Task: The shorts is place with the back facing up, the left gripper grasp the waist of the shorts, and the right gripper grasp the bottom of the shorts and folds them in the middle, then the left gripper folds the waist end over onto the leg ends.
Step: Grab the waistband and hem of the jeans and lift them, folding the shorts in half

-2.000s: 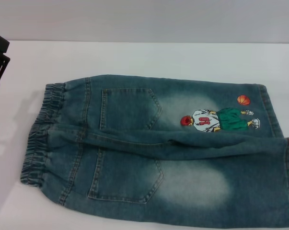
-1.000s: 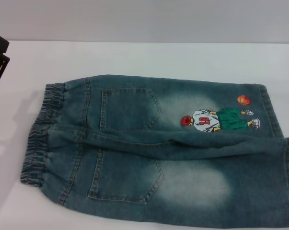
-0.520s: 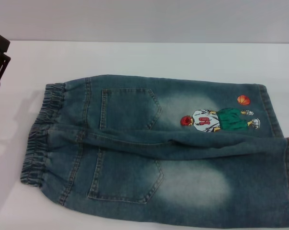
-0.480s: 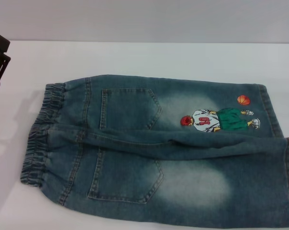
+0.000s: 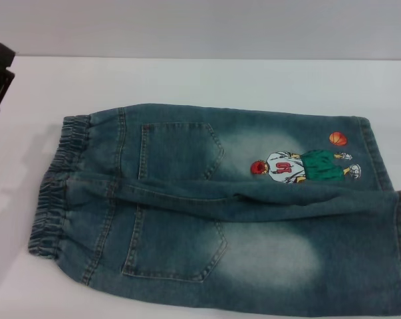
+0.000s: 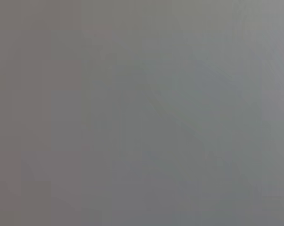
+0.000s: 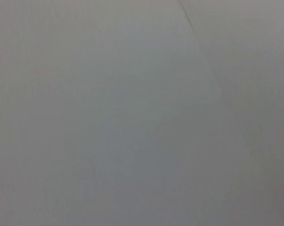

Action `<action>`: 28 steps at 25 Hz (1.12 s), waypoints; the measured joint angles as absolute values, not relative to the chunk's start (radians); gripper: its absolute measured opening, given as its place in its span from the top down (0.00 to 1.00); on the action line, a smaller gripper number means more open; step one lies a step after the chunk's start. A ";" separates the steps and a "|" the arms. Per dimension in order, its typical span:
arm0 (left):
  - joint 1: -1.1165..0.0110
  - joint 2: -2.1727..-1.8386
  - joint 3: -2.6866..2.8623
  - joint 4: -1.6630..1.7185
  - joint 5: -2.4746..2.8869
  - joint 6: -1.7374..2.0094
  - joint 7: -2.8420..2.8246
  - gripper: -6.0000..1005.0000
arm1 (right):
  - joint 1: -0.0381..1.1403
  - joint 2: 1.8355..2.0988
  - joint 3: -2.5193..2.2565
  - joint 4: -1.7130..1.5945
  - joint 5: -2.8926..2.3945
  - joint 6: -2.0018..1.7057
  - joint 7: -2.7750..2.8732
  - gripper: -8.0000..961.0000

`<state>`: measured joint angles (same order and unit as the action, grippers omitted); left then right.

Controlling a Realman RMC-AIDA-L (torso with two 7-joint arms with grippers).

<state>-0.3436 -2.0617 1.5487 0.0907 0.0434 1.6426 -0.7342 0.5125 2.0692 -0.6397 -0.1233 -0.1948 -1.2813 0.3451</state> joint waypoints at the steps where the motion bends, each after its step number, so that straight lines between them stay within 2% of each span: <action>1: -0.344 -2.062 1.549 0.091 0.043 1.643 -0.734 0.17 | 0.512 2.069 -0.640 -0.123 -0.195 -1.279 0.345 0.42; 3: -0.349 -2.057 1.557 0.093 0.044 1.641 -0.753 0.17 | 0.512 2.069 -0.640 -0.124 -0.195 -1.277 0.345 0.42; 5: -0.369 -2.018 1.594 0.119 0.044 1.628 -0.840 0.17 | 0.513 2.069 -0.640 -0.124 -0.195 -1.277 0.345 0.42; 6: -0.369 -2.018 1.594 0.119 0.044 1.628 -0.840 0.17 | 0.513 2.069 -0.640 -0.124 -0.195 -1.276 0.345 0.42; 7: -0.375 -2.003 1.605 0.127 0.044 1.620 -0.867 0.17 | 0.514 2.069 -0.640 -0.124 -0.195 -1.276 0.345 0.42; 8: -0.394 -1.960 1.642 0.142 0.055 1.599 -0.944 0.17 | 0.515 2.070 -0.640 -0.124 -0.195 -1.276 0.345 0.42; 11: -0.425 -1.900 1.663 0.155 0.106 1.574 -1.057 0.17 | 0.516 2.071 -0.640 -0.123 -0.195 -1.276 0.345 0.42; 12: -0.425 -1.900 1.663 0.155 0.106 1.574 -1.057 0.17 | 0.516 2.071 -0.640 -0.121 -0.195 -1.276 0.345 0.42; 14: -0.462 -1.824 1.658 0.163 0.210 1.560 -1.206 0.17 | 0.516 2.071 -0.640 -0.119 -0.195 -1.276 0.345 0.42; 15: -0.471 -1.803 1.655 0.167 0.242 1.558 -1.243 0.17 | 0.515 2.072 -0.640 -0.119 -0.195 -1.276 0.345 0.42; 16: -0.471 -1.803 1.655 0.167 0.242 1.558 -1.243 0.17 | 0.514 2.072 -0.640 -0.118 -0.195 -1.276 0.345 0.42; 19: -0.483 -1.726 1.608 0.213 0.406 1.546 -1.416 0.17 | 0.512 2.073 -0.640 -0.114 -0.195 -1.273 0.345 0.42; 20: -0.483 -1.712 1.587 0.227 0.453 1.544 -1.455 0.17 | 0.511 2.073 -0.640 -0.114 -0.195 -1.269 0.345 0.42; 23: -0.483 -1.712 1.587 0.227 0.453 1.544 -1.455 0.17 | 0.511 2.073 -0.640 -0.112 -0.195 -1.240 0.345 0.42; 24: -0.481 -1.679 1.496 0.286 0.654 1.539 -1.568 0.17 | 0.513 2.072 -0.640 -0.112 -0.195 -1.228 0.345 0.42; 25: -0.478 -1.665 1.417 0.331 0.806 1.537 -1.650 0.17 | 0.514 2.072 -0.640 -0.112 -0.195 -1.218 0.345 0.42; 28: -0.477 -1.661 1.388 0.347 0.872 1.537 -1.686 0.17 | 0.517 2.071 -0.639 -0.113 -0.195 -1.191 0.345 0.42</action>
